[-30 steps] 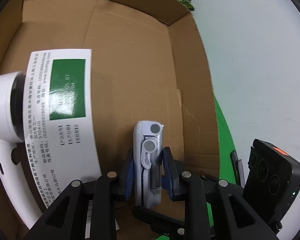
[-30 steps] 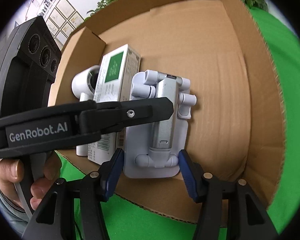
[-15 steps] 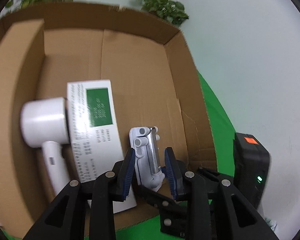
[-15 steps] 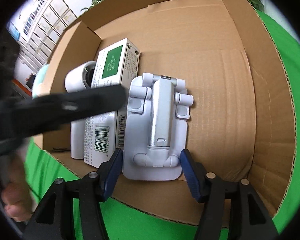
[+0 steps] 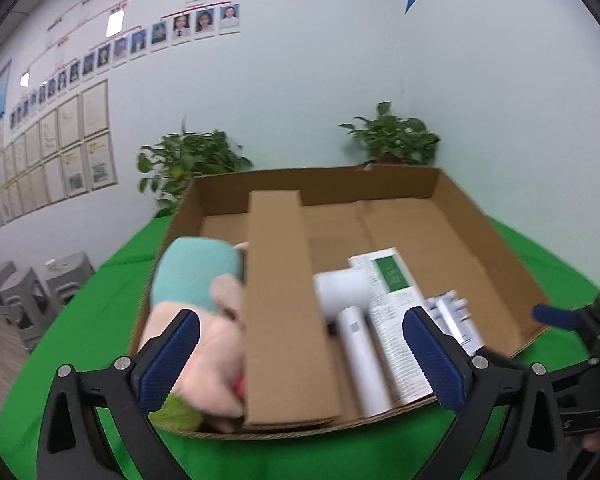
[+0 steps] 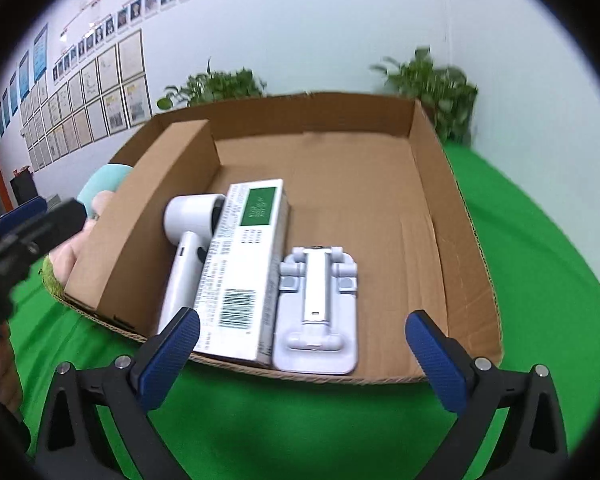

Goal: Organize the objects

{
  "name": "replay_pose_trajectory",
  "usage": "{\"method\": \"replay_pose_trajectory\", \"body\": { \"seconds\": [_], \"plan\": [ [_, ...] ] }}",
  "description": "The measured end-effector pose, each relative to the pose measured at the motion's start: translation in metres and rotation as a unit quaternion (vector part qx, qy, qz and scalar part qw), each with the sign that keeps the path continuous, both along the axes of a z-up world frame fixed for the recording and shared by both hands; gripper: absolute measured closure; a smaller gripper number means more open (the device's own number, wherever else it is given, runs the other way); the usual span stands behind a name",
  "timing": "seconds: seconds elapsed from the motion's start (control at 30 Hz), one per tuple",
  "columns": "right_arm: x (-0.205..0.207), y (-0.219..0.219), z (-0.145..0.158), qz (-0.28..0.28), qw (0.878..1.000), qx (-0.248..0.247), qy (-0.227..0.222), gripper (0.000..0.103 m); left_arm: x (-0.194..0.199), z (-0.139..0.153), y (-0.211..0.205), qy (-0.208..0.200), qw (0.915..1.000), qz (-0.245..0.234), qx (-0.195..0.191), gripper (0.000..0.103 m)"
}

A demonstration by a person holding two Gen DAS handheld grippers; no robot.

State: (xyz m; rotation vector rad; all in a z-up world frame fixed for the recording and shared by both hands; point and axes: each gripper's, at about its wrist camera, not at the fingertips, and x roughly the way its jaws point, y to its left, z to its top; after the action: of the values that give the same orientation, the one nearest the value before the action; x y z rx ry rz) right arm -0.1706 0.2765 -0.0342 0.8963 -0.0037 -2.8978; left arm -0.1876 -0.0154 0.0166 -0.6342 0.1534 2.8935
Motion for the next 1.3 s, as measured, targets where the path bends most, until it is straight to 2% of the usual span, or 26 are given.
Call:
{"method": "replay_pose_trajectory", "body": {
  "seconds": [0.17,0.33,0.43,1.3],
  "plan": [
    [-0.008,-0.015,-0.009,-0.022,0.999,0.023,0.024,0.001,-0.008,-0.033,-0.019,-0.008,0.9994,0.034,0.008,0.001],
    [-0.01,-0.02,-0.02,-0.038,0.998,0.038,0.026,0.001,-0.021,-0.059,-0.026,-0.022,0.9986,0.047,0.014,0.001],
    [-0.012,-0.02,-0.024,-0.042,0.998,0.04,0.022,0.001,-0.028,-0.07,-0.024,-0.013,0.9985,0.052,0.012,0.0],
    [-0.018,-0.016,-0.028,-0.048,0.998,0.041,0.008,0.001,-0.025,-0.072,-0.019,-0.006,0.9981,0.057,0.021,0.0]
  ]
}}
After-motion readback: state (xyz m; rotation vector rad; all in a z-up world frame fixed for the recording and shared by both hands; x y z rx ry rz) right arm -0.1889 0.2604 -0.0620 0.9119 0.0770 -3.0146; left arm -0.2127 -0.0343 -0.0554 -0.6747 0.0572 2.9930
